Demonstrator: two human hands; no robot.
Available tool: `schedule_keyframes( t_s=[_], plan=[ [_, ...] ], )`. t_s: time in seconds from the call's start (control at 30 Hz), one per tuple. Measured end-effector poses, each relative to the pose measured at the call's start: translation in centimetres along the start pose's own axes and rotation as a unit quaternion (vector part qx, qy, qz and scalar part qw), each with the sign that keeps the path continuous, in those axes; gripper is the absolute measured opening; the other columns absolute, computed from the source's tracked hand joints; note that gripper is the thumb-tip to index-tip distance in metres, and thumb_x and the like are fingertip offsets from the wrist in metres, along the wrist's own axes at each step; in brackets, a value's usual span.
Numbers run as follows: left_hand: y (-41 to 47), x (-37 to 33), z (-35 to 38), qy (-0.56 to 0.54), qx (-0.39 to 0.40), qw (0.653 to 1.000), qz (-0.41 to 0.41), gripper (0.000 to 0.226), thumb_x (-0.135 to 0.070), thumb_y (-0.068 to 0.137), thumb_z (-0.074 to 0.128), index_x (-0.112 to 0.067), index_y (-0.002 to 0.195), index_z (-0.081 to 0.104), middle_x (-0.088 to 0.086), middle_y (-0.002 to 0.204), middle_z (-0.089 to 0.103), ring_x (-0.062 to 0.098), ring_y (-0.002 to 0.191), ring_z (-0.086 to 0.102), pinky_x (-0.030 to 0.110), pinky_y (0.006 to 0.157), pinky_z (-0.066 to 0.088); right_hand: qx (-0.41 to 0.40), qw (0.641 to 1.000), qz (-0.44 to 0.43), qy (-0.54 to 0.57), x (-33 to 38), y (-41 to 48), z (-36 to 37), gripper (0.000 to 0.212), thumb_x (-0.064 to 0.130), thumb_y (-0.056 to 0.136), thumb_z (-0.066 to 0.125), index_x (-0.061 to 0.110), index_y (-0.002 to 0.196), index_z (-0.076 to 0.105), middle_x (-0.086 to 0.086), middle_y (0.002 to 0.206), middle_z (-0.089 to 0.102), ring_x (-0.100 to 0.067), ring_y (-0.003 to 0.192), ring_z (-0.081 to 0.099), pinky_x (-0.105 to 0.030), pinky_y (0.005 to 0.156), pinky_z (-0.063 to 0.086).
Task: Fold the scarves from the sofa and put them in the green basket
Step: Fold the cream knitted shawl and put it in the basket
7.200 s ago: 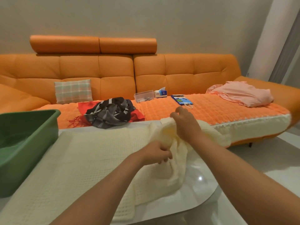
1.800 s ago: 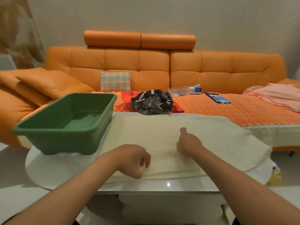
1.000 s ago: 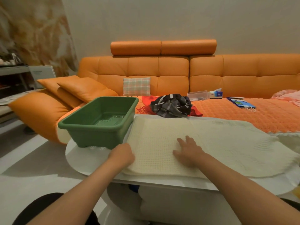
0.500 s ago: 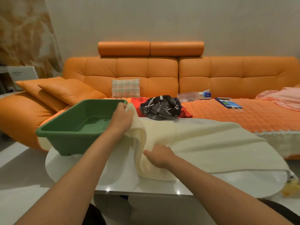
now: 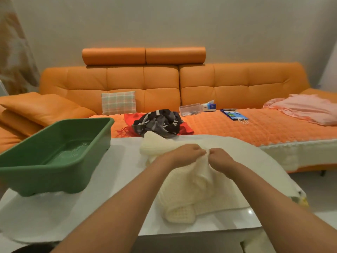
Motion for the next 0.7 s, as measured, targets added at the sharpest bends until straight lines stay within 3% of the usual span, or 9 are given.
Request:
schedule_keyframes(
  t_s=[0.07,0.1,0.17,0.23,0.3,0.43,0.5,0.6,0.7],
  plan=[
    [0.9,1.8,2.5,0.088,0.056,0.994,-0.014,0.048,-0.048,0.099,0.046,-0.021,0.138,0.052,0.002,0.140,0.052,0.023,0.126,0.050,0.037,0.102,0.039,0.020,0.989,0.023,-0.147,-2.5,0.4,-0.2,0.046,0.034,0.084,0.042,0.024,0.123,0.065,-0.003,0.128,0.064,-0.028,0.115,0.058,-0.045,0.102,0.046],
    [1.1,3.1,3.5,0.146,0.071,0.986,-0.027,0.060,-0.058,0.095,0.047,-0.030,0.148,0.040,0.003,0.151,0.041,0.024,0.137,0.040,0.042,0.109,0.034,0.034,0.979,0.042,-0.194,-3.5,0.7,-0.1,0.055,0.040,0.082,0.038,0.029,0.132,0.059,-0.002,0.137,0.059,-0.029,0.122,0.054,-0.047,0.106,0.042],
    [1.1,5.2,4.5,0.270,0.092,0.957,-0.055,0.084,-0.077,0.083,0.047,-0.047,0.153,0.012,0.003,0.165,0.011,0.028,0.151,0.010,0.056,0.118,0.013,0.051,0.969,0.050,-0.238,-4.2,0.9,0.0,0.058,0.042,0.091,0.037,0.027,0.146,0.044,-0.004,0.150,0.046,-0.031,0.133,0.045,-0.048,0.111,0.037],
    [0.8,6.2,4.7,0.318,0.098,0.941,-0.064,0.093,-0.085,0.075,0.048,-0.053,0.152,0.006,0.002,0.166,-0.003,0.031,0.152,-0.007,0.064,0.117,0.000,0.053,0.971,0.030,-0.230,-4.1,1.3,0.0,0.055,0.035,0.099,0.038,0.019,0.152,0.035,-0.008,0.156,0.038,-0.031,0.139,0.039,-0.044,0.115,0.033],
    [0.5,6.4,3.8,0.316,0.090,0.941,-0.078,0.091,-0.081,0.074,0.054,-0.053,0.151,0.014,0.002,0.166,0.002,0.031,0.152,-0.002,0.064,0.117,0.003,0.036,0.975,0.024,-0.220,-3.9,1.7,0.2,0.058,0.034,0.100,0.039,0.015,0.154,0.031,-0.010,0.159,0.032,-0.031,0.143,0.034,-0.043,0.117,0.029],
    [-0.2,7.7,0.9,0.321,0.067,0.935,-0.132,0.084,-0.065,0.071,0.060,-0.045,0.147,0.031,0.003,0.152,0.031,0.031,0.137,0.035,0.052,0.108,0.036,0.034,0.934,0.112,-0.337,-4.0,1.5,1.3,0.070,0.058,0.095,0.030,0.026,0.156,0.021,-0.015,0.165,0.009,-0.040,0.151,0.004,-0.069,0.113,0.002],
    [-0.9,8.5,-0.4,0.330,0.059,0.928,-0.161,0.078,-0.061,0.071,0.058,-0.038,0.143,0.038,0.005,0.142,0.041,0.031,0.126,0.046,0.047,0.100,0.043,0.060,0.937,0.102,-0.330,-3.1,1.3,2.3,0.073,0.066,0.089,0.031,0.032,0.154,0.024,-0.014,0.163,0.015,-0.039,0.148,0.014,-0.067,0.112,0.012],
    [-1.8,10.0,-2.7,0.354,0.038,0.912,-0.203,0.061,-0.057,0.077,0.049,-0.026,0.129,0.053,0.006,0.131,0.056,0.028,0.116,0.054,0.040,0.092,0.045,0.088,0.944,-0.011,-0.318,0.0,1.4,4.5,0.059,0.054,0.088,0.028,0.024,0.132,0.052,-0.008,0.142,0.051,-0.030,0.125,0.048,-0.049,0.105,0.039],
    [-2.8,11.8,-5.1,0.371,0.025,0.887,-0.274,0.062,-0.048,0.080,0.038,-0.019,0.131,0.057,0.007,0.137,0.055,0.032,0.124,0.052,0.049,0.102,0.042,0.120,0.931,-0.115,-0.324,3.3,0.4,7.3,0.044,0.036,0.096,0.031,0.018,0.122,0.061,-0.006,0.137,0.057,-0.026,0.120,0.052,-0.042,0.103,0.042]
  ],
)
Point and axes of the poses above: each hand's wrist, its own y-axis towards the middle knuckle, its own z-axis out of the palm, x = y × z, the point moved 1 cm from there along y, towards the middle knuckle
